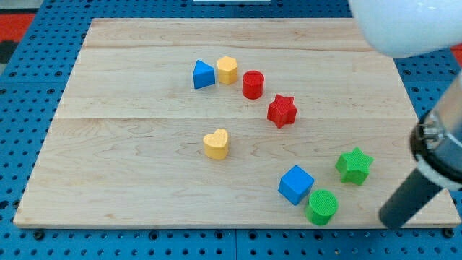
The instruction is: Push the green circle towards the yellow heart
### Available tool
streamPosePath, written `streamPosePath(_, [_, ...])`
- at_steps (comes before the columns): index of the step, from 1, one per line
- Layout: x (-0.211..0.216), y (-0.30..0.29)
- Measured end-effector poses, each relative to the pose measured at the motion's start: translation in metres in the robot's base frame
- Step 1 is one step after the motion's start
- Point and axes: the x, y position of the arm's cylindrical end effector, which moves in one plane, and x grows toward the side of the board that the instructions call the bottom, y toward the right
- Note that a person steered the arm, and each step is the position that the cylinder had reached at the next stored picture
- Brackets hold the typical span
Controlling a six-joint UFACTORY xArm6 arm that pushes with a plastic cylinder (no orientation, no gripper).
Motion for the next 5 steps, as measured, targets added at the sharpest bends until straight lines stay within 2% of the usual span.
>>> streamPosePath(1, [-0.031,-0.119])
streamPosePath(3, [-0.074,-0.137])
streamPosePath(4, [-0.041,-0.089])
streamPosePath(5, [-0.015,-0.190])
